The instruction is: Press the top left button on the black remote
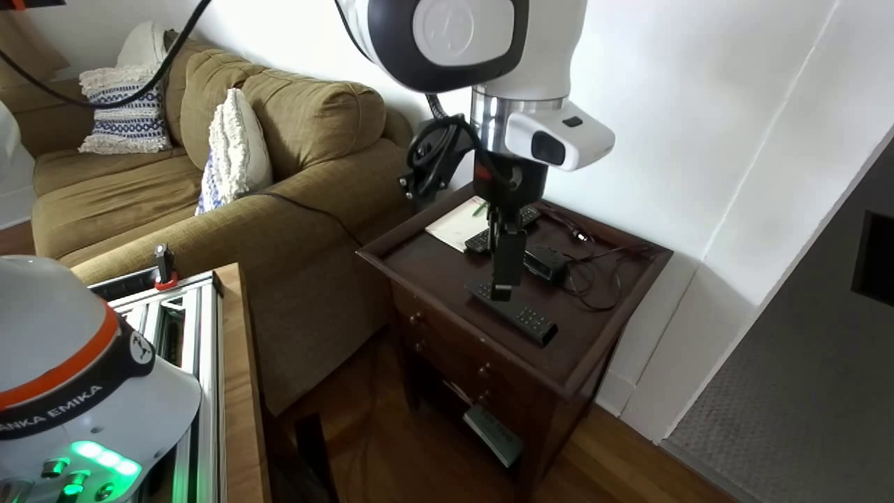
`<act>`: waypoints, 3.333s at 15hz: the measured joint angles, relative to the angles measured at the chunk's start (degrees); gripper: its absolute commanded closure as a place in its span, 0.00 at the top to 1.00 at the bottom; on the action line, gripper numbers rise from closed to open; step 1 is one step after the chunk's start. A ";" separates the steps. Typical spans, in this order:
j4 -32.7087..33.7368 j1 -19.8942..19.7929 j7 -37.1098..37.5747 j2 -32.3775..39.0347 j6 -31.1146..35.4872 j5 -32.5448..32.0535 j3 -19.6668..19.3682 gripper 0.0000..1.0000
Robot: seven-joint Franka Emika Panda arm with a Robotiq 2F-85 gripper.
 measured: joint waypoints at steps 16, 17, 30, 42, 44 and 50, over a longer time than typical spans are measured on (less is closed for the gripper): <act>-0.65 2.26 7.07 9.48 10.36 0.41 -0.20 0.66; -0.69 2.76 8.33 11.15 12.90 0.63 -0.23 0.58; 4.19 8.30 10.30 27.99 38.84 15.59 -0.69 0.00; 7.70 15.43 9.44 33.58 41.95 19.31 -8.02 0.00; 7.98 15.70 9.44 33.87 41.95 19.95 -8.01 0.00; 8.50 16.53 9.44 34.22 41.95 21.15 -8.16 0.00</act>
